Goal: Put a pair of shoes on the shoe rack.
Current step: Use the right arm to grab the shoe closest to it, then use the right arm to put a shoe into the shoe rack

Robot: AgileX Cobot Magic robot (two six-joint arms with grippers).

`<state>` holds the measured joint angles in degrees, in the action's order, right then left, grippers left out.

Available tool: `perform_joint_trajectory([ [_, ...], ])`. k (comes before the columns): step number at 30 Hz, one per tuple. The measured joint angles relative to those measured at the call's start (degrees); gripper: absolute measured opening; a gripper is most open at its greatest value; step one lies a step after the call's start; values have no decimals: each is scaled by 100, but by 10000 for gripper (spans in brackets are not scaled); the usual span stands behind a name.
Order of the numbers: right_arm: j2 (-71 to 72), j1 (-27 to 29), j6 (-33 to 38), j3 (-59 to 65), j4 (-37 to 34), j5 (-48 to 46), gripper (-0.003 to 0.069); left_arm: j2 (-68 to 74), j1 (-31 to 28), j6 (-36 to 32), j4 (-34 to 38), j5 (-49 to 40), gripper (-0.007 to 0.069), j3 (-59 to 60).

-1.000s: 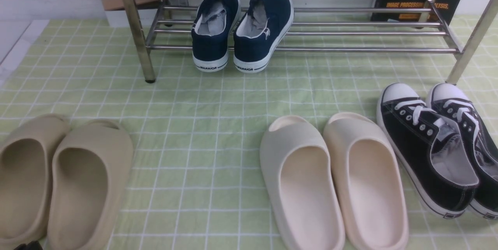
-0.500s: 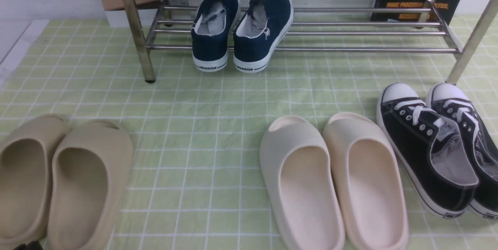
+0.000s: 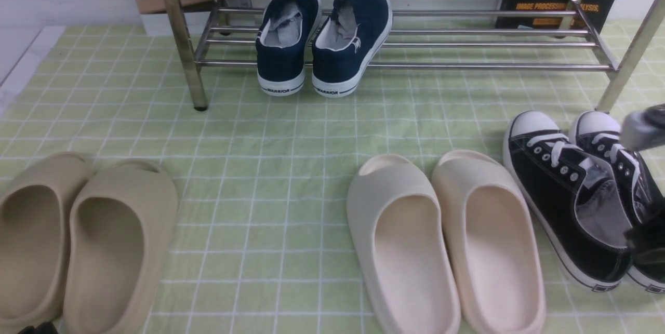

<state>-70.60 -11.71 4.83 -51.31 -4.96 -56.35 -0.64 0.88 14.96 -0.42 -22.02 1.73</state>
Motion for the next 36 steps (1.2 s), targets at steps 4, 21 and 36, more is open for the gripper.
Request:
perform_joint_trajectory([
  [4, -729, -127, 0, -160, 148, 334, 472, 0, 0, 0, 0, 0, 131, 0],
  [21, -1908, -164, 0, -445, 425, 912, 15, 0, 0, 0, 0, 0, 153, 0],
  [36, -1979, -190, 152, -2356, 380, -90, 15, 0, 0, 0, 0, 0, 171, 0],
])
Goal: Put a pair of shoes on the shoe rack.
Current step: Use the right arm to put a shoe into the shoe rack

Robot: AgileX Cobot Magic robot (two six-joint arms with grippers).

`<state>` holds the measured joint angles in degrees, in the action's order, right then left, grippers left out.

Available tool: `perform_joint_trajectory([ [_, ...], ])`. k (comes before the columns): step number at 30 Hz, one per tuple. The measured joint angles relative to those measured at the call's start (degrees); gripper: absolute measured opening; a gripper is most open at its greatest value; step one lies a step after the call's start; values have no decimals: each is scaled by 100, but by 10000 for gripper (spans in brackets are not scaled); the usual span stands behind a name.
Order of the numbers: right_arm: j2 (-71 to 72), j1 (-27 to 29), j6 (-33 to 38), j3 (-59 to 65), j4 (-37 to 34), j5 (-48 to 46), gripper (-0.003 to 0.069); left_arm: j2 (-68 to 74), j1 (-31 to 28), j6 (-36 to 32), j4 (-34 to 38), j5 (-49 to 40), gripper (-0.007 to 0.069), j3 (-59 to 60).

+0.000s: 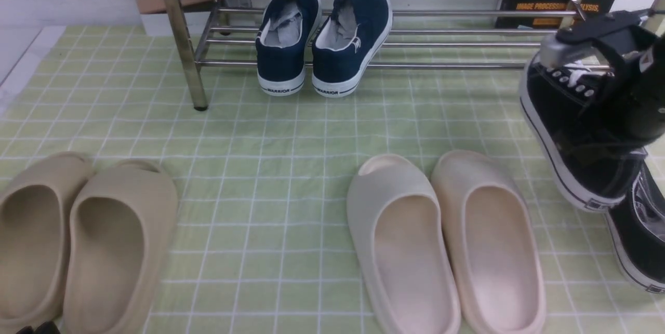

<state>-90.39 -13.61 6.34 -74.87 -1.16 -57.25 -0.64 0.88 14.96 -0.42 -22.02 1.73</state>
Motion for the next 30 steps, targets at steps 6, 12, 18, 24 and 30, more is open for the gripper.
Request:
perform_joint_trajectory([
  [6, -857, -2, 19, -759, -17, -68, 15, 0, 0, 0, 0, 0, 176, 0],
  [12, -1513, -23, 141, -1732, -180, -563, 15, 0, 0, 0, 0, 0, 182, 0],
  [18, -1775, -50, 147, -2394, -191, -695, 15, 0, 0, 0, 0, 0, 186, 0],
  [24, -1849, -16, 304, -2661, 42, -220, 15, 0, 0, 0, 0, 0, 193, 0],
  [30, -2009, -16, 466, -2662, 37, 133, 15, 0, 0, 0, 0, 0, 198, 0],
])
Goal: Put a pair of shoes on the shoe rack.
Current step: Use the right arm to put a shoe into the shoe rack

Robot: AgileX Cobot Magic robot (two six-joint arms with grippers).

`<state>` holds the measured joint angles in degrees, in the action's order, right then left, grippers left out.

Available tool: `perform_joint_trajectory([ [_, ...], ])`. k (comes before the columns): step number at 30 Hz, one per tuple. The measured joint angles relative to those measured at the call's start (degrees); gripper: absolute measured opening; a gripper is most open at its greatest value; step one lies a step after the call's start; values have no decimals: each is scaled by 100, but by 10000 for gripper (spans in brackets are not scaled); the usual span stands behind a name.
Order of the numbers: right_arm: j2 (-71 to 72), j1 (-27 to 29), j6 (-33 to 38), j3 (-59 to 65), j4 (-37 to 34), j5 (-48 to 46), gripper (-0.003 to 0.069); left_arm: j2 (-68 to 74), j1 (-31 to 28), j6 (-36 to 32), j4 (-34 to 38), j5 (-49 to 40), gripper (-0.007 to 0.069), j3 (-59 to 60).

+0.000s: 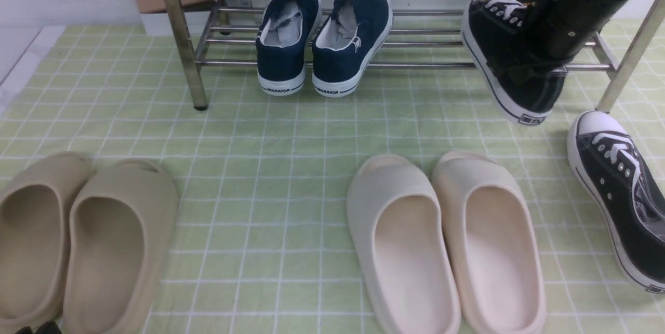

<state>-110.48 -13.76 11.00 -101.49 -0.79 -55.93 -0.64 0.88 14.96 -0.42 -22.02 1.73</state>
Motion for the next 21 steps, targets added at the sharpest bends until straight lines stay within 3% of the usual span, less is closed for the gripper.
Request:
perform_joint_trajectory([
  [10, -635, 0, 690, -312, 5, 801, 15, 0, 0, 0, 0, 0, 209, 0],
  [21, -876, 0, 408, -396, 24, 1460, 24, 0, 0, 0, 0, 0, 216, 0],
])
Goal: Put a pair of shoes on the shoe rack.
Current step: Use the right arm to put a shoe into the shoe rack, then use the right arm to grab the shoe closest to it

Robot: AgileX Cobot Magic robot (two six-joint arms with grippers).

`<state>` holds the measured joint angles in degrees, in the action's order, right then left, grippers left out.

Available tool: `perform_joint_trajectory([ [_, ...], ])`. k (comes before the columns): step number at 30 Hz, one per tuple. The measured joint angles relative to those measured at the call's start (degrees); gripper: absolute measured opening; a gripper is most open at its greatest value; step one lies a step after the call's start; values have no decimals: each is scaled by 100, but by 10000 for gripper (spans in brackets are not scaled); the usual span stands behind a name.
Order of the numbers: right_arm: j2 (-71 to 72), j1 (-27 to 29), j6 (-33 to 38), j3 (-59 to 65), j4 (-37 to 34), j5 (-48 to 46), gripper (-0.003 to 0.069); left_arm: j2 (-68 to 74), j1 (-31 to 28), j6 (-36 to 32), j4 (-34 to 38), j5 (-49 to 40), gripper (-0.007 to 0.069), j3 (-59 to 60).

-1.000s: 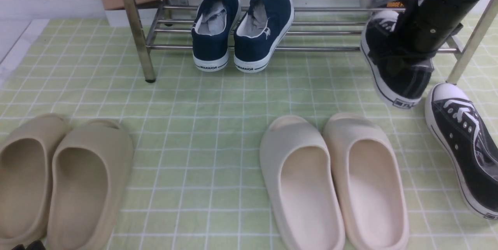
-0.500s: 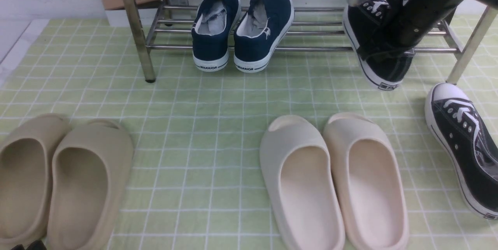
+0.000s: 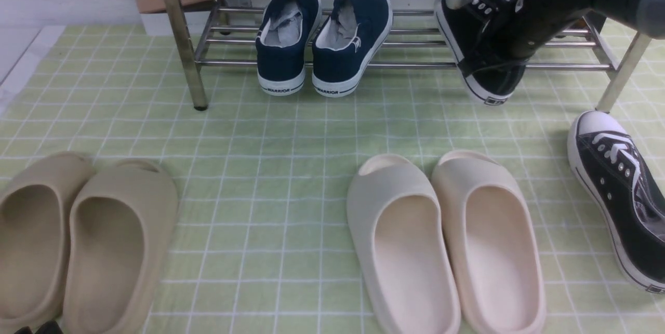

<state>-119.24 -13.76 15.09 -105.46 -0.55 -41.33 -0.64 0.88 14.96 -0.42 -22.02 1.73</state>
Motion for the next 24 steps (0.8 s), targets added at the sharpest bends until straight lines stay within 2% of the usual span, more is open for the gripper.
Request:
perform_joint_trajectory([
  [4, -27, -6, -222, 0, 55, 135, 71, 0, 0, 0, 0, 0, 218, 0],
  [6, -15, -6, -269, -35, 150, 295, 134, 0, 0, 0, 0, 0, 218, 0],
  [7, -7, -6, -268, -35, 150, 295, 142, 0, 0, 0, 0, 0, 218, 0],
  [9, 93, -6, -363, -59, 233, 202, 273, 0, 0, 0, 0, 0, 218, 0],
  [11, 175, 0, -435, -59, 234, 81, 321, 0, 0, 0, 0, 0, 218, 0],
  [12, 303, 0, -538, -59, 234, -168, 391, 0, 0, 0, 0, 0, 218, 0],
  [14, 598, 0, -718, -59, 227, -655, 465, 0, 0, 0, 0, 0, 218, 0],
  [17, 877, 0, -792, -59, 215, -1268, 506, 0, 0, 0, 0, 0, 218, 0],
  [18, 1078, 0, -815, -59, 215, -1925, 521, 0, 0, 0, 0, 0, 218, 0],
  [20, 1256, 0, -821, -59, 196, -2628, 523, 0, 0, 0, 0, 0, 218, 0],
  [24, 1449, 0, -844, 113, 180, -2887, 514, 0, 0, 0, 0, 0, 218, 0],
])
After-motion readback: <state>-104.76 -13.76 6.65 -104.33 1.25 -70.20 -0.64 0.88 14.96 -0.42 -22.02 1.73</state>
